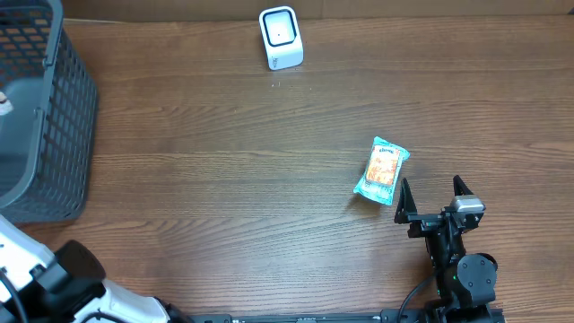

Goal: Scan the item barcode
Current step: 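Return the left gripper to the basket and grasp the red-and-clear snack bag, then lift the snack bag out and lower it onto the table center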

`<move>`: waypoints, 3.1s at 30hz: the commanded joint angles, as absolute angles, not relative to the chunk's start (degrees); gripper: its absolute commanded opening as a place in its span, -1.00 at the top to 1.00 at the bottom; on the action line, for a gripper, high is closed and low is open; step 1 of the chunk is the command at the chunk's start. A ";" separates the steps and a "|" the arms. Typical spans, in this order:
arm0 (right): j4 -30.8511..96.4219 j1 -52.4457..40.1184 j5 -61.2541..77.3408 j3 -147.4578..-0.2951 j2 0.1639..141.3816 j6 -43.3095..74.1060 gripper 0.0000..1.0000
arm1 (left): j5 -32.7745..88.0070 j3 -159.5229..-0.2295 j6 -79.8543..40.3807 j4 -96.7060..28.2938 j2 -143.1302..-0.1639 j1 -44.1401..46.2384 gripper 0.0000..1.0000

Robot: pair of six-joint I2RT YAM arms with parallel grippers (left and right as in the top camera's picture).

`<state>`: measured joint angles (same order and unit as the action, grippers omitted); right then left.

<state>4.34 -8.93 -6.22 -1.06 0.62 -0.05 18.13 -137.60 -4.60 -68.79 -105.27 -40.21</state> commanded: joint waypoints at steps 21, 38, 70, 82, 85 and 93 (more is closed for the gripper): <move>4.19 -8.71 -6.33 -0.45 0.16 -0.45 -1.00 | 15.86 -131.07 -13.98 -87.70 -104.99 -7.88 0.92; 4.19 -8.71 -6.33 -0.45 0.16 -0.45 -1.00 | -5.52 -92.90 -46.65 -72.97 -105.01 17.63 0.91; 4.19 -8.71 -6.33 -0.45 0.16 -0.45 -1.00 | -6.11 -74.00 -42.72 -58.22 -105.01 20.01 -0.95; 4.19 -8.71 -6.33 -0.45 0.16 -0.45 -1.00 | -6.63 -70.41 -34.17 -60.23 -105.01 20.01 -0.99; 4.21 -8.71 -6.33 -0.45 0.16 -0.45 -1.00 | -8.54 -68.34 -34.15 -59.48 -105.01 20.01 -0.99; 4.19 -8.71 -6.33 -0.45 0.16 -0.45 -1.00 | -9.41 -66.76 -16.75 -55.86 -105.01 20.01 -1.00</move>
<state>4.36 -8.93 -6.22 -1.06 0.62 -0.05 -7.90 -67.05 -28.60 -56.88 -105.14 19.53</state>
